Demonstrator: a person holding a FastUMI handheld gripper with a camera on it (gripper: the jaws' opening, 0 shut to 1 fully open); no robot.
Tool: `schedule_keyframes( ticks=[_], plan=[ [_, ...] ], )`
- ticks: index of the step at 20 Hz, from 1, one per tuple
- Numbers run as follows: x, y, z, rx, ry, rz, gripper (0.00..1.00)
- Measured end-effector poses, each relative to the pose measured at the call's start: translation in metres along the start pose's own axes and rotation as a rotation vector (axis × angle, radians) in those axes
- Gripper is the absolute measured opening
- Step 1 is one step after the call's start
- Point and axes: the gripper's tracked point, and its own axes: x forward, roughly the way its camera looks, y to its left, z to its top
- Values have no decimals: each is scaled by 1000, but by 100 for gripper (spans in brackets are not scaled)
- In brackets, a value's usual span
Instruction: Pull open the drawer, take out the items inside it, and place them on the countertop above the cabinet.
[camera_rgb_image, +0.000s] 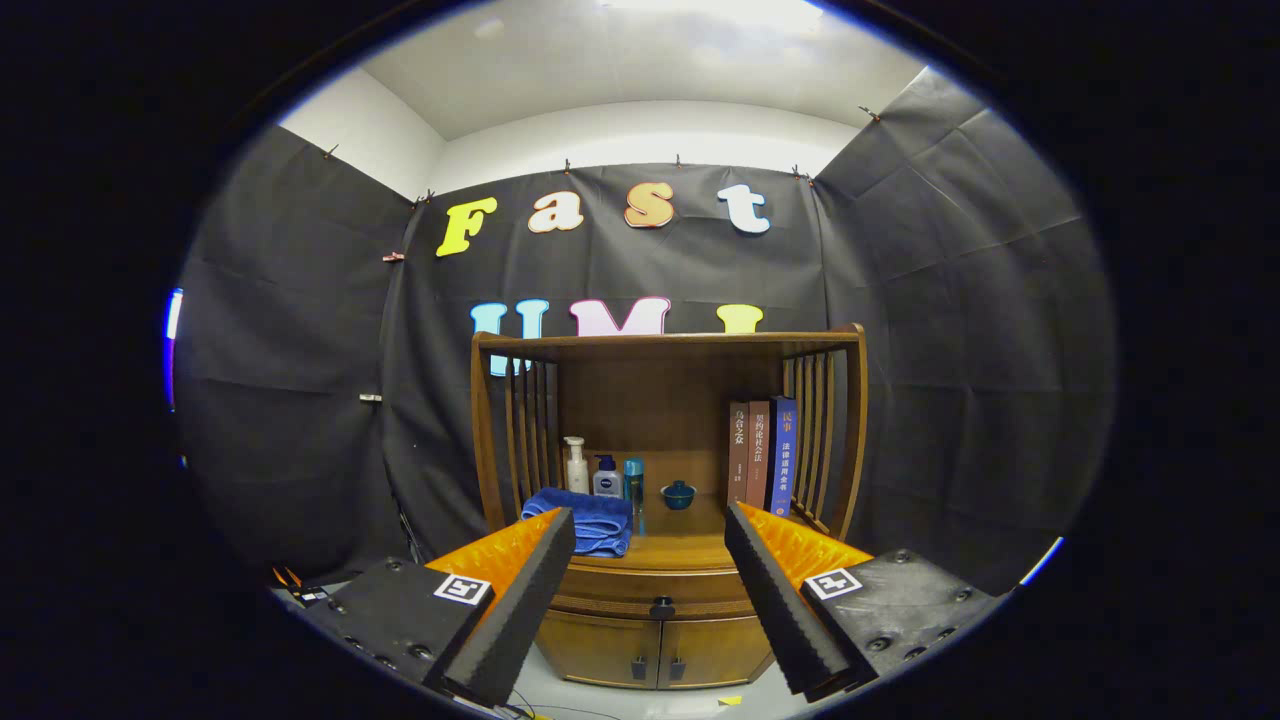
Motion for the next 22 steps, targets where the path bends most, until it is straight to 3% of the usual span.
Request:
schedule_keyframes(
  ticks=[13, 22],
  plan=[
    [5, 0, -11, 19, 21, -7, 98],
    [35, -12, -64, 24, 115, -33, 98]
  ],
)
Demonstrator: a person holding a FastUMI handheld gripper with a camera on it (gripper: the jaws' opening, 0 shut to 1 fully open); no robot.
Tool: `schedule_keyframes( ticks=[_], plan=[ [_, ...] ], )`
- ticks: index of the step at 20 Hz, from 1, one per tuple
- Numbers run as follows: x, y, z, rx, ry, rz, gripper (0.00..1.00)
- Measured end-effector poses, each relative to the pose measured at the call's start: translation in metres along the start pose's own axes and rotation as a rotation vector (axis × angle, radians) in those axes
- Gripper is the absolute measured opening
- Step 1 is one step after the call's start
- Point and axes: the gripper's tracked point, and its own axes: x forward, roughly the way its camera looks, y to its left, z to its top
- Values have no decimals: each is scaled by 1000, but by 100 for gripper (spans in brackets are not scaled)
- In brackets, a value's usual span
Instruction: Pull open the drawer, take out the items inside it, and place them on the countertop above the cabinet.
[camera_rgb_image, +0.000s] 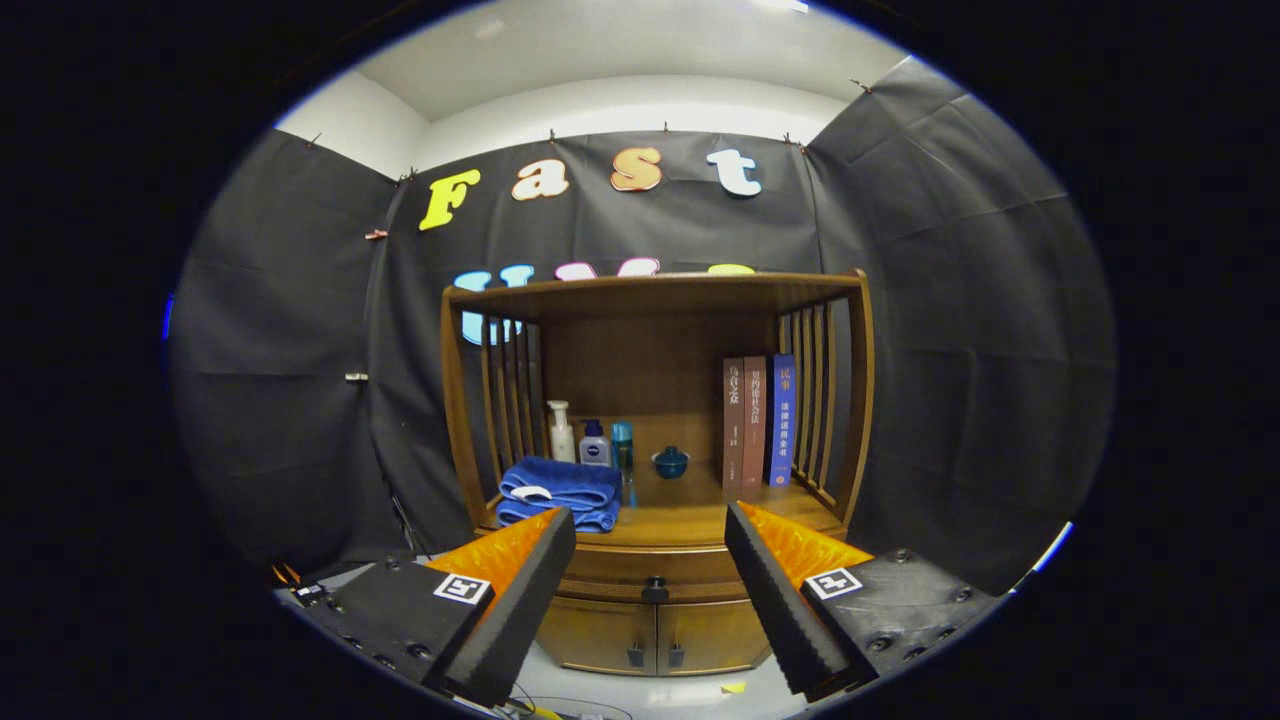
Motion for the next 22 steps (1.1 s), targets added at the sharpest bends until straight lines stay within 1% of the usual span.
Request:
schedule_keyframes(
  ticks=[11, 16, 22],
  plan=[
    [85, -6, -103, 17, 175, -8, 99],
    [120, -6, -159, 34, 271, -6, 99],
    [157, -12, -220, 20, 364, -24, 99]
  ],
)
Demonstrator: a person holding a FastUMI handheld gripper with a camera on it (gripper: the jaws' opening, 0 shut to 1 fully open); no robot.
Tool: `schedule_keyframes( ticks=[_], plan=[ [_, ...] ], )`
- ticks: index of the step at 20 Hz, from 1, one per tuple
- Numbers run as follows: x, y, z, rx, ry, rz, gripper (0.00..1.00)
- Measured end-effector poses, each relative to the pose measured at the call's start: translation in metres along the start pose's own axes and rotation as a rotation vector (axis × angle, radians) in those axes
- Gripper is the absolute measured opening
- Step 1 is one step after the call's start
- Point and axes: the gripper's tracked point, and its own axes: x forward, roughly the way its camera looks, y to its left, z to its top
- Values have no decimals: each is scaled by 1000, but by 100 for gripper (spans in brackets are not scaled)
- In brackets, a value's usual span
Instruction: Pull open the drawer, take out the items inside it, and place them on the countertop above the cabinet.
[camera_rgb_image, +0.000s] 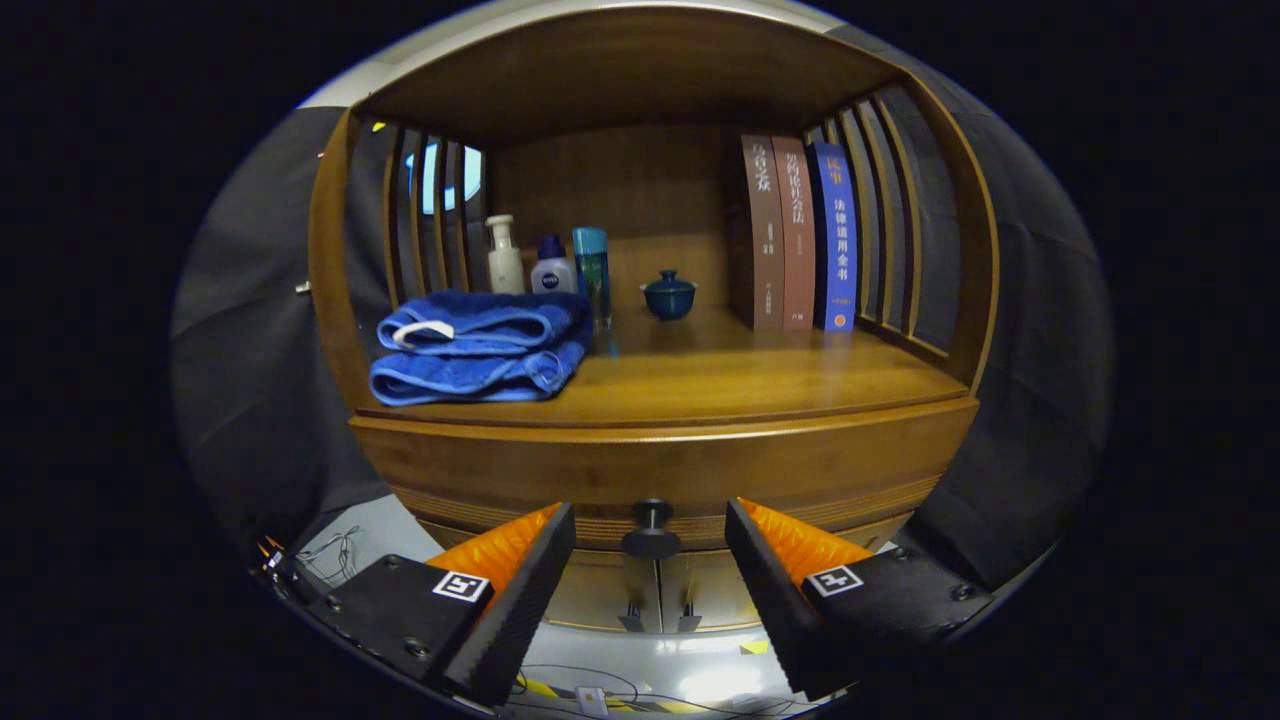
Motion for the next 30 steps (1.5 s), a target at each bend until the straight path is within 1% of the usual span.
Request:
schedule_keyframes(
  ticks=[4, 5, 8, 11, 12, 14, 18, 23, 30],
  plan=[
    [25, -3, -22, 2, 56, -6, 99],
    [28, -2, -26, 8, 69, 4, 99],
    [42, -4, -36, 26, 87, 0, 83],
    [51, -1, -43, 20, 87, 6, 62],
    [37, -2, -34, 7, 84, 3, 55],
    [46, -1, -38, 6, 89, -2, 40],
    [45, -2, -38, -1, 85, -11, 27],
    [42, -2, -40, -7, 109, -6, 27],
    [9, -1, -53, -26, 118, -10, 27]
  ],
)
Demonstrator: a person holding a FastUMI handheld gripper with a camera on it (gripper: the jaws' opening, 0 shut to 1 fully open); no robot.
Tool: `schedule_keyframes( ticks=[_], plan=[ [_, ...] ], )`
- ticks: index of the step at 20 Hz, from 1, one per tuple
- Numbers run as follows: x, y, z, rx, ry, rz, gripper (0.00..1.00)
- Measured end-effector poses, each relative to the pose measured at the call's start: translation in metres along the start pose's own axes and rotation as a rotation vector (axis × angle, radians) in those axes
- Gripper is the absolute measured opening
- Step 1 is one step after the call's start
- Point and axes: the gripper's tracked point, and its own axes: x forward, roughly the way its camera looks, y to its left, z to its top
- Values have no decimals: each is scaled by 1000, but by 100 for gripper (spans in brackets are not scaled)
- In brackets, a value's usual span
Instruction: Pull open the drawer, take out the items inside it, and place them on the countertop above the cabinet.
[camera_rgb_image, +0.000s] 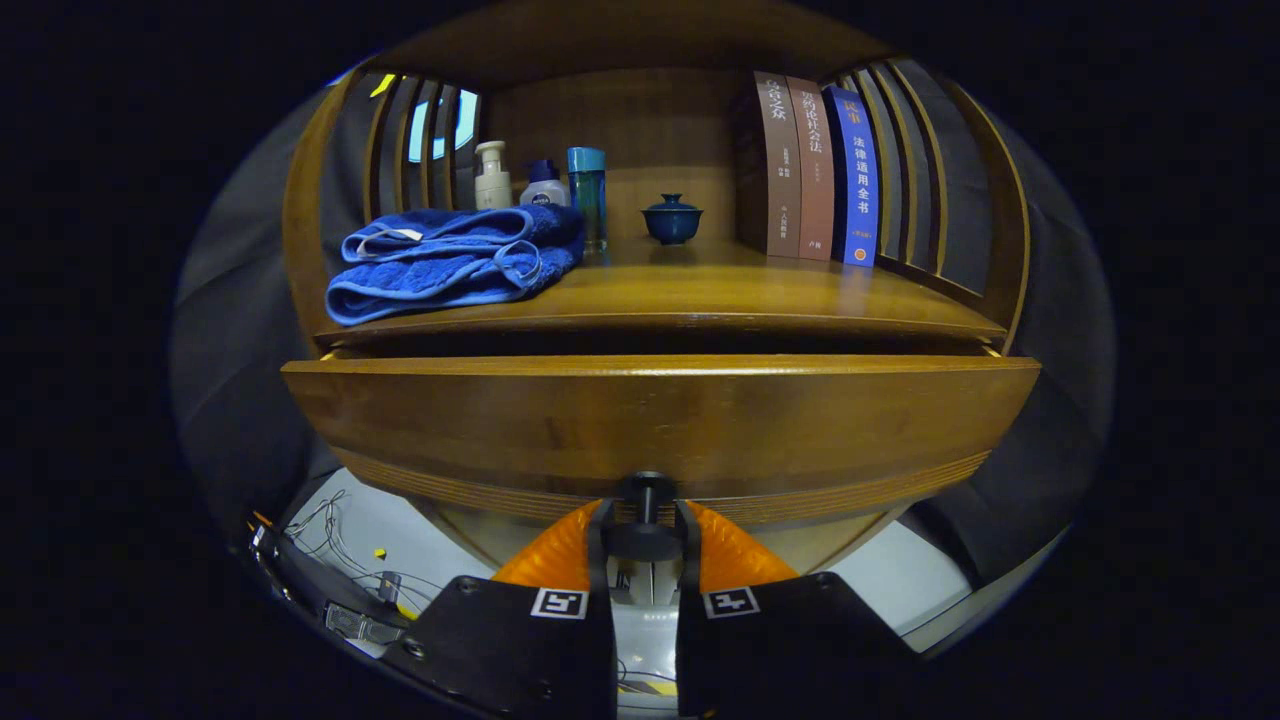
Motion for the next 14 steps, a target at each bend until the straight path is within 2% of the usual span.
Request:
schedule_keyframes(
  ticks=[14],
  plan=[
    [-75, 1, -45, 19, 72, -13, 27]
  ],
)
